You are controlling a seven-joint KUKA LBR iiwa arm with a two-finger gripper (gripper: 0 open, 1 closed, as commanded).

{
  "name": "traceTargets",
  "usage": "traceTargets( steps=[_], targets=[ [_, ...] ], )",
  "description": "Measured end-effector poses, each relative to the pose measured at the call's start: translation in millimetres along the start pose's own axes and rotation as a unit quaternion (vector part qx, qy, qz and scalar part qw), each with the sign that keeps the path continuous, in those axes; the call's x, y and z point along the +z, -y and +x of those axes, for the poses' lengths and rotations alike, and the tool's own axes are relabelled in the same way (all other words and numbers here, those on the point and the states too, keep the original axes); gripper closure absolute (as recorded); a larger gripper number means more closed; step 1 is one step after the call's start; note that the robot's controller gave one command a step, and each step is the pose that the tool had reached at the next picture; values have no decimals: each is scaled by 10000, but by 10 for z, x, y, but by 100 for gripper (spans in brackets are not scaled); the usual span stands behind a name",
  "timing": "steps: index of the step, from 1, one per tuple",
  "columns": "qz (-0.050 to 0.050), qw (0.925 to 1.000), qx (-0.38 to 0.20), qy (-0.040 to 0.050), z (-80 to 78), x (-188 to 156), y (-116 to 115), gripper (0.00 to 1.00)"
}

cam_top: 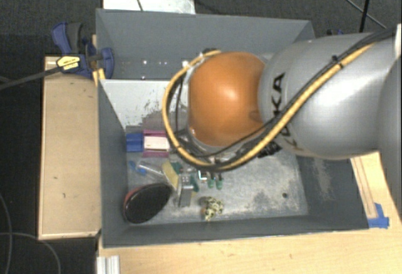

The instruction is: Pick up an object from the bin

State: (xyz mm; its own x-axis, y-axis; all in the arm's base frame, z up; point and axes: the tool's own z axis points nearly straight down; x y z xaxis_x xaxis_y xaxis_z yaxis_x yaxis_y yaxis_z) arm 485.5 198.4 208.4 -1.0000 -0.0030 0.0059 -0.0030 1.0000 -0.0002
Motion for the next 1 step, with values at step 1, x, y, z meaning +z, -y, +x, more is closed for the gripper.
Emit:
traceTargets(
  steps=[1],
  targets=[
    [-1, 9722, -2339, 66, 13, 1376, -423, 0]
  ],
)
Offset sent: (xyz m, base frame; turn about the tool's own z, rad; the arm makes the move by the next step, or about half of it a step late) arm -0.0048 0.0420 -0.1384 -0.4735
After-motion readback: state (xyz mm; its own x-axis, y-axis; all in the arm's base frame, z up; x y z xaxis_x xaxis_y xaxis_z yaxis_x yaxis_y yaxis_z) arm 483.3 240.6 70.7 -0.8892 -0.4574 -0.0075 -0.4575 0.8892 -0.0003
